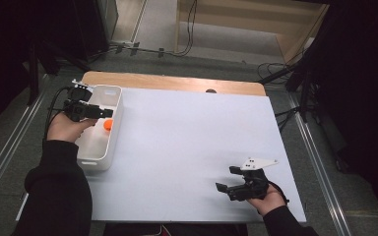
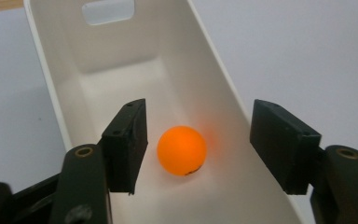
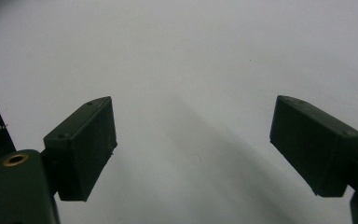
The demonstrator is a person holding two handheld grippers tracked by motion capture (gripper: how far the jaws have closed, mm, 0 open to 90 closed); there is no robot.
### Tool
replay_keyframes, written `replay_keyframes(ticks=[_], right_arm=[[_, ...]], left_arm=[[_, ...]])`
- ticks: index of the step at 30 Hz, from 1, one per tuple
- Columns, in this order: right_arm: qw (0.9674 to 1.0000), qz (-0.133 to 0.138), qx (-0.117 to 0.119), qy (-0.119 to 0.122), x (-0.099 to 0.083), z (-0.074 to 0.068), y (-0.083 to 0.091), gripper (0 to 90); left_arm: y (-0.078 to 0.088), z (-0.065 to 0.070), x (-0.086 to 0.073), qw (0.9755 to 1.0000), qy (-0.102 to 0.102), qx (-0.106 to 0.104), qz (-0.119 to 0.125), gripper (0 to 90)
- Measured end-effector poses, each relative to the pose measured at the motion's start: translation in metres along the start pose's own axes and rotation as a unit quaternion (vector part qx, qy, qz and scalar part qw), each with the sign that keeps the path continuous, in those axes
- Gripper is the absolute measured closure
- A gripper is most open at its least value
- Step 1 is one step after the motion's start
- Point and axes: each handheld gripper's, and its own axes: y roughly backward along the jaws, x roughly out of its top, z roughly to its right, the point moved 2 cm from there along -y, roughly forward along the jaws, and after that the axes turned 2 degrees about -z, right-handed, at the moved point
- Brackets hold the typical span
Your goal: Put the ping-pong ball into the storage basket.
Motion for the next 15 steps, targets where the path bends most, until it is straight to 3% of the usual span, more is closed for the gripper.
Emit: replay_keyframes(ticks=[3, 6, 15], right_arm=[[1.0000, 0.000, 0.000, -0.002, 0.000, -0.001, 0.000, 13.2], [1.0000, 0.000, -0.001, -0.002, 0.000, 0.000, 0.001, 13.1], [1.0000, 0.000, 0.000, -0.004, 0.000, 0.000, 0.001, 13.1]], left_arm=[[0.006, 0.003, 0.002, 0.9998, -0.007, -0.013, 0.010, 32.1], [0.012, 0.009, 0.006, 0.9989, -0.009, -0.041, 0.020, 29.6], [0.013, 0.041, 0.014, 0.9933, -0.037, -0.107, 0.025, 27.9]])
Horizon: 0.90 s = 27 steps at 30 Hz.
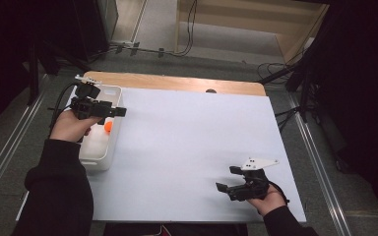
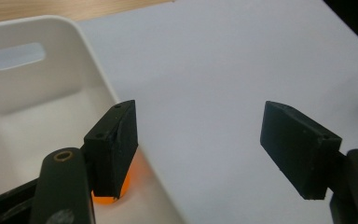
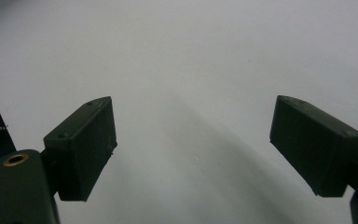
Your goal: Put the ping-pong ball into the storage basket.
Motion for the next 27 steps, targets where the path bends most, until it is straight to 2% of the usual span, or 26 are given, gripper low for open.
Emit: replay_keyframes(ticks=[3, 6, 9, 13, 16, 19, 21, 23, 25, 27], right_arm=[[1.0000, 0.001, -0.001, 0.000, 0.000, 0.000, 0.000, 13.1], [1.0000, 0.000, 0.000, 0.000, 0.000, 0.000, 0.000, 13.1], [1.0000, -0.001, 0.000, 0.000, 0.000, 0.000, 0.000, 13.2], [1.0000, 0.000, -0.001, -0.001, 0.000, 0.000, 0.000, 13.2], [1.0000, 0.000, -0.001, -0.001, -0.001, 0.000, 0.000, 13.1], [1.0000, 0.002, 0.000, 0.002, 0.000, 0.000, 0.001, 13.1], [1.0000, 0.001, 0.000, 0.001, -0.001, 0.000, 0.001, 13.1], [1.0000, 0.001, 0.001, 0.001, -0.001, 0.000, 0.001, 13.2], [1.0000, 0.001, 0.002, 0.001, -0.001, 0.000, 0.002, 13.2], [1.0000, 0.002, 0.000, 0.001, -0.001, 0.000, 0.002, 13.1]], left_arm=[[-0.003, 0.008, 0.001, 0.9996, -0.010, -0.028, -0.003, 22.7], [-0.005, 0.016, 0.003, 0.9990, -0.021, -0.038, 0.004, 22.7], [-0.009, 0.024, 0.003, 0.9984, -0.035, -0.044, 0.002, 22.7], [-0.015, 0.038, 0.003, 0.9980, -0.049, -0.039, -0.006, 22.8], [-0.019, 0.048, 0.004, 0.9970, -0.063, -0.043, -0.002, 22.8], [-0.021, 0.055, 0.004, 0.9961, -0.062, -0.062, 0.002, 22.7], [-0.022, 0.057, 0.004, 0.9964, -0.062, -0.058, 0.002, 22.7], [-0.025, 0.058, 0.003, 0.9962, -0.059, -0.064, 0.000, 22.8], [-0.027, 0.061, 0.001, 0.9950, -0.061, -0.079, -0.006, 22.8], [-0.030, 0.065, -0.001, 0.9942, -0.069, -0.081, -0.011, 22.8]])
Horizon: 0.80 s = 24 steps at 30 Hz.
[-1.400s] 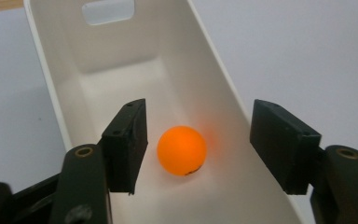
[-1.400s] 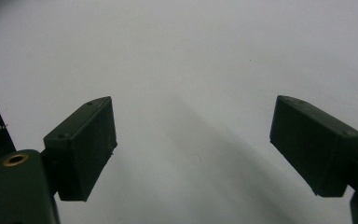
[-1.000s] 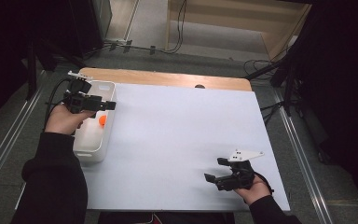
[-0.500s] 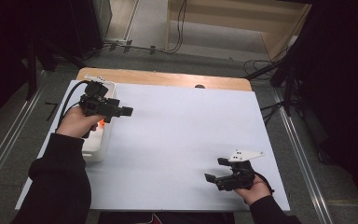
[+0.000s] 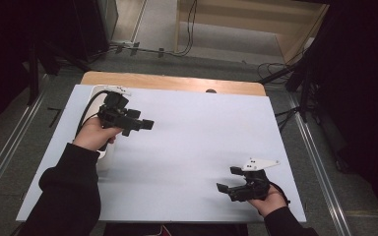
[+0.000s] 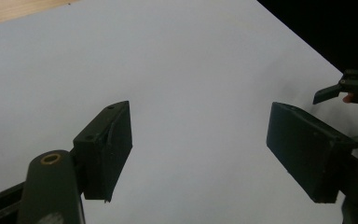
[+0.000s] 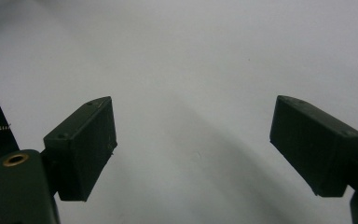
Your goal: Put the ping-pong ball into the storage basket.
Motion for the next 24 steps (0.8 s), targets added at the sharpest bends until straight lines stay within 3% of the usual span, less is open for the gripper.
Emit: replay_keyframes(ticks=[13, 24], right_arm=[[1.0000, 0.002, -0.001, -0.003, 0.000, 0.000, 0.000, 13.1], [1.0000, 0.003, 0.002, -0.008, 0.000, 0.001, 0.000, 13.1]], left_arm=[[-0.020, 0.019, -0.010, 0.9998, -0.020, 0.007, -0.005, 22.8], [-0.026, 0.033, -0.025, 0.9991, -0.041, -0.001, -0.008, 22.8]])
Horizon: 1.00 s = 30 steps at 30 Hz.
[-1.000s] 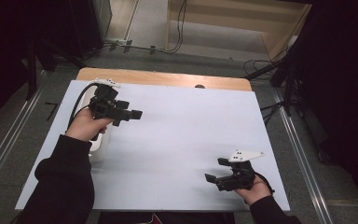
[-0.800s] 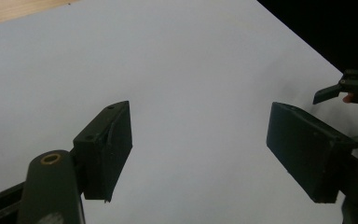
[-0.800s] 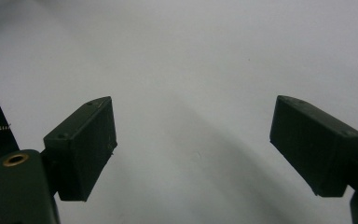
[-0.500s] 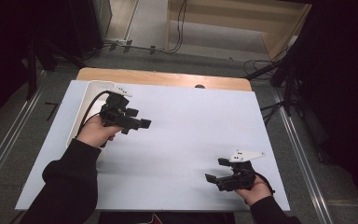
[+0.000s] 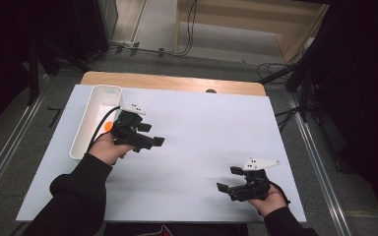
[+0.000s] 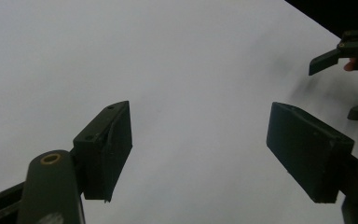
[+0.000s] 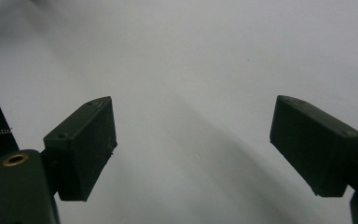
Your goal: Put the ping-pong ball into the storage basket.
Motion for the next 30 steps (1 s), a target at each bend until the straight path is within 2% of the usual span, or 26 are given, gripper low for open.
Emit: replay_keyframes(ticks=[8, 11, 13, 18, 21, 25, 30], right_arm=[[1.0000, 0.005, 0.000, -0.002, 0.000, 0.001, 0.000, 13.2], [1.0000, 0.006, -0.001, -0.002, 0.000, 0.001, 0.001, 13.2], [1.0000, 0.006, 0.001, -0.001, 0.000, 0.002, 0.000, 13.2], [1.0000, 0.006, 0.003, -0.002, 0.001, 0.002, 0.001, 13.1], [1.0000, 0.005, 0.004, -0.008, 0.001, 0.002, 0.001, 13.2], [0.9999, 0.006, 0.003, -0.008, 0.001, 0.002, 0.001, 13.2], [1.0000, 0.008, 0.002, -0.003, 0.001, 0.002, 0.001, 13.2]], left_arm=[[-0.005, 0.006, -0.012, 1.0000, -0.009, 0.000, -0.004, 22.7], [-0.005, 0.006, -0.018, 1.0000, -0.004, 0.001, -0.003, 22.7], [-0.006, 0.006, -0.022, 1.0000, 0.001, -0.006, 0.001, 22.7], [-0.005, 0.008, -0.030, 1.0000, -0.007, -0.002, -0.002, 22.7], [-0.005, 0.008, -0.035, 1.0000, -0.006, -0.008, 0.000, 22.7], [-0.005, 0.011, -0.043, 0.9997, -0.025, -0.003, -0.005, 22.7], [-0.006, 0.012, -0.049, 0.9996, -0.027, -0.003, -0.004, 22.7]])
